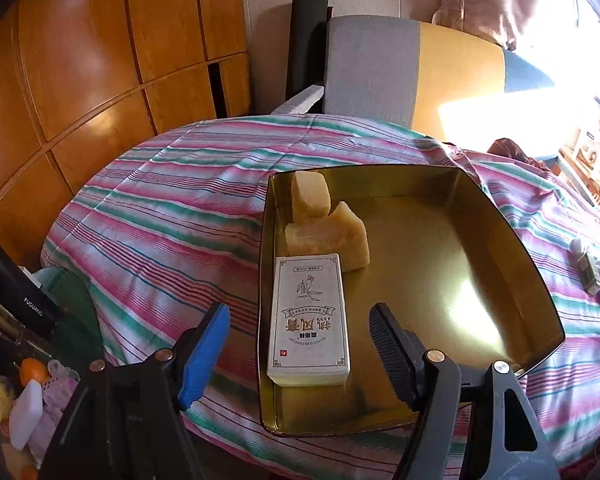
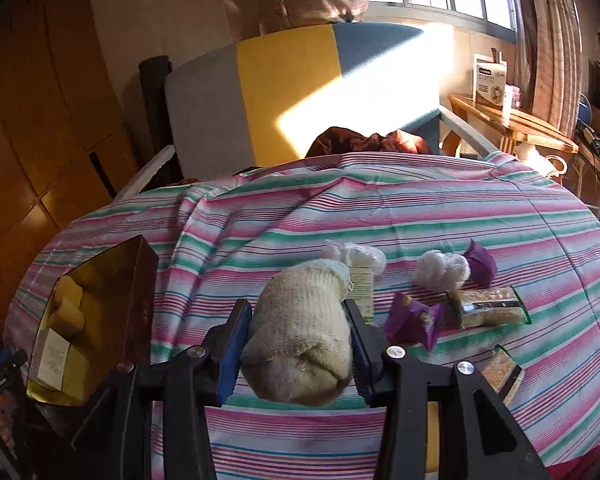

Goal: Organize objects
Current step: 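Carry the rolled white sock into the tray and open the right gripper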

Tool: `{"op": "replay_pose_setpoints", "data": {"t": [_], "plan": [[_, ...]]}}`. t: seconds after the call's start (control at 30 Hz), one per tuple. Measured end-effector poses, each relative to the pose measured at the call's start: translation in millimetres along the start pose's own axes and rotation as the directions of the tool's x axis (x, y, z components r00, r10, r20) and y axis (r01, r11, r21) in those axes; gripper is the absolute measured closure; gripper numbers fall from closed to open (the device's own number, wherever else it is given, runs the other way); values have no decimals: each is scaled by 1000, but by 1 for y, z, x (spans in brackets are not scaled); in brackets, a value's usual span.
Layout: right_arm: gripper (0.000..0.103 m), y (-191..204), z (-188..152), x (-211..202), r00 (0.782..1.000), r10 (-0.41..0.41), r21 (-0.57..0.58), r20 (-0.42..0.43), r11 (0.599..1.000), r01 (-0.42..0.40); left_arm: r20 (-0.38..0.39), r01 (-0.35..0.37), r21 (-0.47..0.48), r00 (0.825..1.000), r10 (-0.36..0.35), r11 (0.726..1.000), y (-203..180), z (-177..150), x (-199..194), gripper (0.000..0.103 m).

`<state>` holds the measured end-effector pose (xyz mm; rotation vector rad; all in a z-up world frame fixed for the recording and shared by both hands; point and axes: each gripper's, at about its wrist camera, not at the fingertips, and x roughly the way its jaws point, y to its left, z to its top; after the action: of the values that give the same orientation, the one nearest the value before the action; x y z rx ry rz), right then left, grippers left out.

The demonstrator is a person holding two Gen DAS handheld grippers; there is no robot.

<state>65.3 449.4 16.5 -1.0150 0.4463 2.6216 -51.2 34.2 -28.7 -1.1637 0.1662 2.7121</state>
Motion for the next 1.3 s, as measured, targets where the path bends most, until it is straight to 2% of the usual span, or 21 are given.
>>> {"op": "replay_pose_setpoints", "data": {"t": [0.13,0.33,0.5,0.63,0.7,0.77,0.9,1.0,1.07,1.3], "plan": [[58,69,-1,8,991,131,-97,-33,986,-133,21,16,-16,1000,-16,1000,6,0,-10,28],[58,171,-18,38,943,290,-208,-166,924,-321,28,21,-65,999,-20,998,23,-3,-14,27],[58,239,-46,68,896,334,-261,-292,874,-411,33,-9,-144,999,13,989,55,-4,-15,27],[57,282,-72,92,867,329,-299,-374,842,-449,26,-39,-194,999,45,980,79,-10,-13,27],[57,296,-85,100,852,328,-312,-409,826,-469,18,-49,-213,998,54,976,88,-14,-13,27],[55,307,-97,107,823,332,-312,-461,807,-501,9,-56,-226,998,60,972,96,-18,-11,25],[55,316,-110,109,814,325,-328,-482,794,-512,-4,-55,-239,998,55,970,101,-22,-7,25],[45,309,-109,108,806,342,-301,-483,800,-519,-1,-45,-228,999,46,973,97,-22,-7,25],[41,305,-107,105,807,349,-287,-476,806,-517,6,-39,-215,999,41,976,92,-21,-10,24],[41,297,-96,90,827,363,-283,-428,815,-505,38,-28,-170,999,35,985,77,-14,-21,22]]}}
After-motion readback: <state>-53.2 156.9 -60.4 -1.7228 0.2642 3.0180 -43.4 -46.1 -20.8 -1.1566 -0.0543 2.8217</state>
